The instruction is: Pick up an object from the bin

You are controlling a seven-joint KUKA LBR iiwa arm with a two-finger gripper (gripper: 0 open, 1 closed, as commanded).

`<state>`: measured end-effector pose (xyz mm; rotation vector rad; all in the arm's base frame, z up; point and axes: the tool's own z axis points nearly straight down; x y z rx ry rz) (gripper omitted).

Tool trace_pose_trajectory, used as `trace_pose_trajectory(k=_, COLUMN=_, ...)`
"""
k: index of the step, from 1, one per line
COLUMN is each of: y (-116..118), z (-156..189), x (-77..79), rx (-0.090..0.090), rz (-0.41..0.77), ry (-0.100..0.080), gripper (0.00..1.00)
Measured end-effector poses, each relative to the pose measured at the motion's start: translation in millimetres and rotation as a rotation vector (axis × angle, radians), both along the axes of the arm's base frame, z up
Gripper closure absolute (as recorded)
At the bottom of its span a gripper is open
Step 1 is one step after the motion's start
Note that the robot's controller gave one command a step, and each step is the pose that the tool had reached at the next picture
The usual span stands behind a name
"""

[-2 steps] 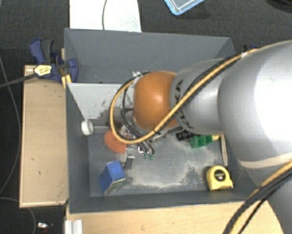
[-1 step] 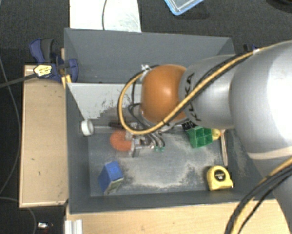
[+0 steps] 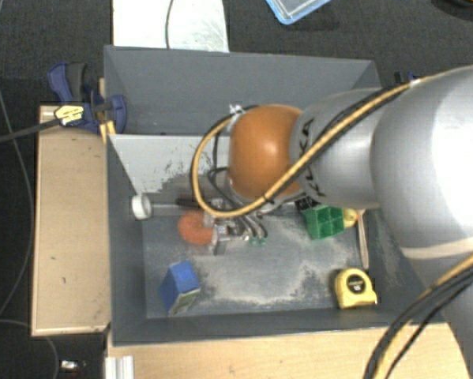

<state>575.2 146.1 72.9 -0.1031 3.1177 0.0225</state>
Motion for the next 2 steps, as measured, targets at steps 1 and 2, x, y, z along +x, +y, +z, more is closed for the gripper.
trace_pose_trajectory(k=1, y=-7, z=69, x=-10.0, rx=-0.002, rz=0.021, ry=0.005, gripper=1.00)
trace_pose_trajectory(k=2, y=-11, z=108, x=-5.1, rx=-0.002, rz=0.032, ry=0.006, gripper=1.00)
